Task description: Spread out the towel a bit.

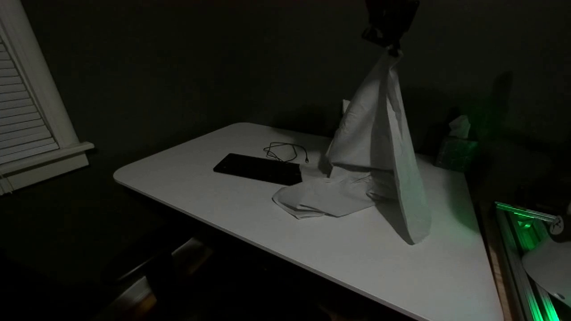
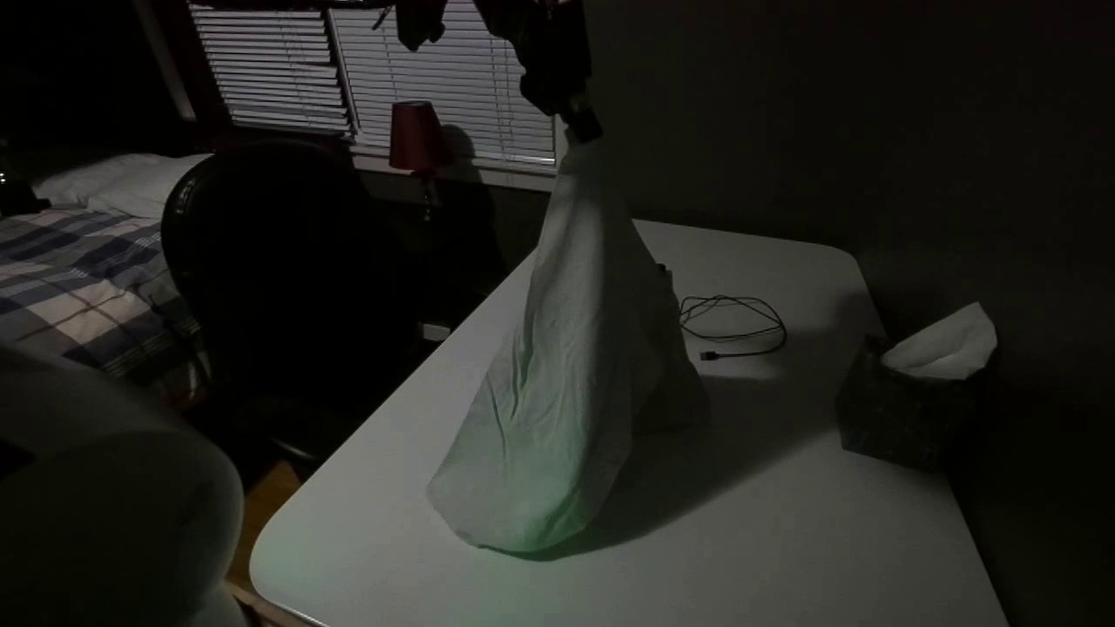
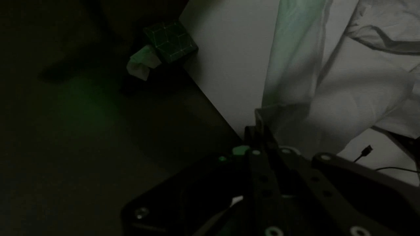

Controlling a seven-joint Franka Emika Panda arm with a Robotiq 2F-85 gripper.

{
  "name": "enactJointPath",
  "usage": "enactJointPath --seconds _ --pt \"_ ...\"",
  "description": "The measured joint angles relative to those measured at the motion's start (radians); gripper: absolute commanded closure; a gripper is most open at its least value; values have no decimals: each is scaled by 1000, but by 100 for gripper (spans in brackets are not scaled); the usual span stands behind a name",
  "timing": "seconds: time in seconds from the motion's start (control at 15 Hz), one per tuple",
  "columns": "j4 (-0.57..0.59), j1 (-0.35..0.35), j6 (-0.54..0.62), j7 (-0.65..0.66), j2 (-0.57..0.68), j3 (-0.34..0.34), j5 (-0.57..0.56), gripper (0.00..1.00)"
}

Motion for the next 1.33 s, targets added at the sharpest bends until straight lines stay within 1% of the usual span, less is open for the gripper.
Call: enactJointPath --seconds 0.2,0.33,0.47,0.73,0.87,1.0,1.2,1.33 --pt "-2 -12 0 17 10 3 -1 99" --pt "9 -48 0 42 41 -6 -2 99" --pt "19 -97 1 82 90 -35 -13 99" --pt "29 -183 13 194 218 -116 -65 99" --pt "39 -210 50 262 293 -158 -88 99" --pt "46 -228 114 330 367 -196 -116 99" --pt "51 -241 218 451 488 -240 -179 99" --pt "68 -241 253 542 575 -266 -219 99"
